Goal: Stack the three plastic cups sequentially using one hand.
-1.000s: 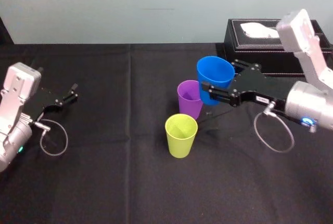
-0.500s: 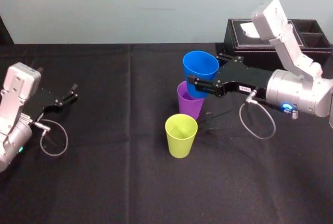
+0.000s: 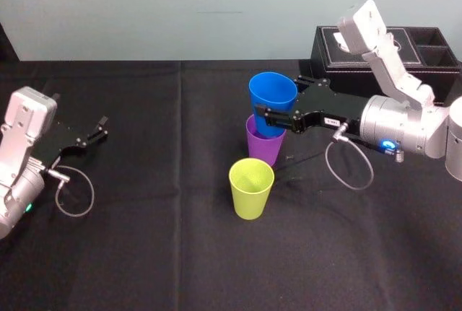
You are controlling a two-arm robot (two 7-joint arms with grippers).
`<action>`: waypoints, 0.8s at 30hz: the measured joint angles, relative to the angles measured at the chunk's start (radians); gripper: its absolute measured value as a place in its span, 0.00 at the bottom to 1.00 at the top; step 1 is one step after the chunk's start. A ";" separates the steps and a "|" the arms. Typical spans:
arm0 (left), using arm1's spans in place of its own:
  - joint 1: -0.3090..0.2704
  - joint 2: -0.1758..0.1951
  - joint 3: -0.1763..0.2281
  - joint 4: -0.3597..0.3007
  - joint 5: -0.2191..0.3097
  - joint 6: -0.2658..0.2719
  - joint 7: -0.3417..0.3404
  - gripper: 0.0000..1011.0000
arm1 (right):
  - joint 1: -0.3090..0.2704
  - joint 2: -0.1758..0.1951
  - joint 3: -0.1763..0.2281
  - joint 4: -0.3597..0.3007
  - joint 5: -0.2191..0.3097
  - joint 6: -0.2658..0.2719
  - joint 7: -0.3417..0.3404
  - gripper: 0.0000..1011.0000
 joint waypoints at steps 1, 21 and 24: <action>0.000 0.000 0.000 0.000 0.000 0.000 0.000 1.00 | 0.002 -0.001 -0.001 0.002 0.000 0.000 0.000 0.72; 0.000 0.000 0.000 0.000 0.000 0.000 0.000 1.00 | 0.024 -0.026 -0.023 0.067 -0.018 -0.017 0.003 0.72; 0.000 0.000 0.000 0.000 0.000 0.000 0.000 1.00 | 0.026 -0.031 -0.026 0.076 -0.021 -0.021 0.004 0.72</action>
